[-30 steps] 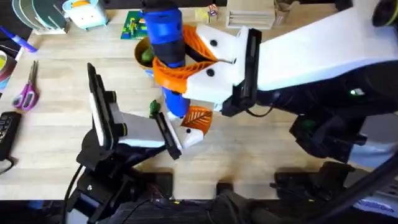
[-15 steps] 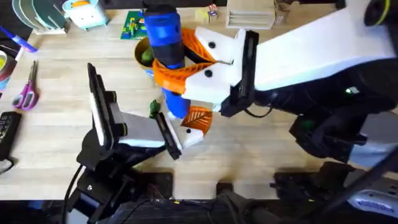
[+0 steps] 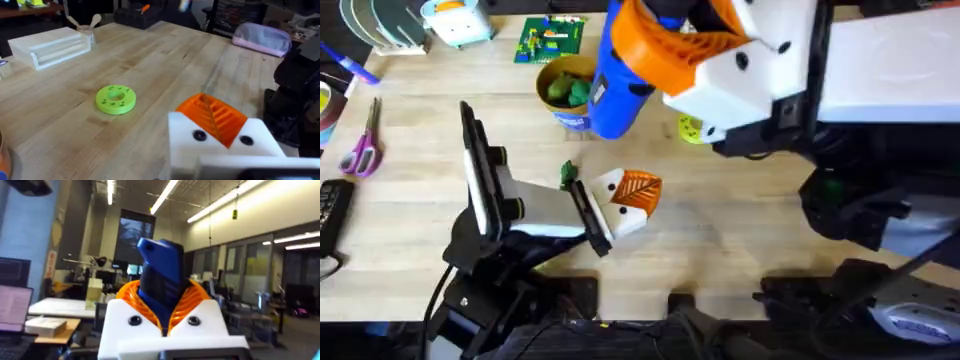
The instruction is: Pick up the gripper from the table and insert it into the empty holder that is missing its gripper. Then pick up a screw, insert it into the mounting hole, and use the screwdriver to tighten it. Finally, clean up the table by picking up the vegetable and placing it into the bucket.
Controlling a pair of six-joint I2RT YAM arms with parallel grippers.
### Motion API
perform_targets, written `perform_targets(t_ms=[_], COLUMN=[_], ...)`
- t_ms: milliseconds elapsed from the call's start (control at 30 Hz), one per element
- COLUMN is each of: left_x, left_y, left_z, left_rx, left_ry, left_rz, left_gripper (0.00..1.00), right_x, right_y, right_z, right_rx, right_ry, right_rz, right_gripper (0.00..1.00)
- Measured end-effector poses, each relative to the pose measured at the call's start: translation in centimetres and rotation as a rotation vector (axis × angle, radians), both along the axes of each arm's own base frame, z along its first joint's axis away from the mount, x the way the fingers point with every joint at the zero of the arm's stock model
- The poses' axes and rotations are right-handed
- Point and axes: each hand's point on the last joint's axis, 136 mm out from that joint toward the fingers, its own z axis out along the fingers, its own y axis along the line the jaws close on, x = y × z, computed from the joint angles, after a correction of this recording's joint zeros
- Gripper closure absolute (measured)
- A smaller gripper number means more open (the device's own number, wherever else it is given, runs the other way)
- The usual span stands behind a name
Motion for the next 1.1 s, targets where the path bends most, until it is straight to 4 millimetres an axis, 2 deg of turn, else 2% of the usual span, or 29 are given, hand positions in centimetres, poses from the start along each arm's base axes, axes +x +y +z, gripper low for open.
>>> perform_targets(t_ms=[67,167,300,400,500,633,700,800,967,1100], left_x=[0.0,0.0,0.0,0.0,0.0,0.0,0.0,0.0,0.0,0.0], left_y=[0.0,0.0,0.0,0.0,0.0,0.0,0.0,0.0,0.0,0.0], left_z=[0.0,0.0,0.0,0.0,0.0,0.0,0.0,0.0,0.0,0.0], left_rx=[0.000,0.000,0.000,0.000,0.000,0.000,0.000,0.000,0.000,0.000], left_ry=[0.000,0.000,0.000,0.000,0.000,0.000,0.000,0.000,0.000,0.000], left_rz=[0.000,0.000,0.000,0.000,0.000,0.000,0.000,0.000,0.000,0.000], left_gripper=[0.992,0.992,0.992,0.992,0.992,0.992,0.992,0.992,0.992,0.992], right_x=[1.2,4.1,9.9,14.3,17.8,22.6,24.7,26.0,26.1,26.0], right_y=[-0.2,0.1,-1.4,-4.1,-8.1,-13.0,-15.5,-17.5,-18.6,-19.1], right_z=[-0.6,-3.3,-9.1,-15.2,-19.3,-21.1,-22.7,-26.7,-34.3,-37.0], right_rx=[-0.028,-0.134,-0.372,-0.674,-0.951,-1.178,-1.303,-1.472,-1.684,-1.765], right_ry=[0.031,0.090,0.191,0.273,0.287,0.189,0.137,0.116,0.146,0.144], right_rz=[-0.028,-0.104,-0.289,-0.451,-0.616,-0.824,-0.902,-0.916,-0.819,-0.780], right_gripper=[0.978,0.978,0.978,0.978,0.978,0.978,0.978,0.978,0.978,0.978])
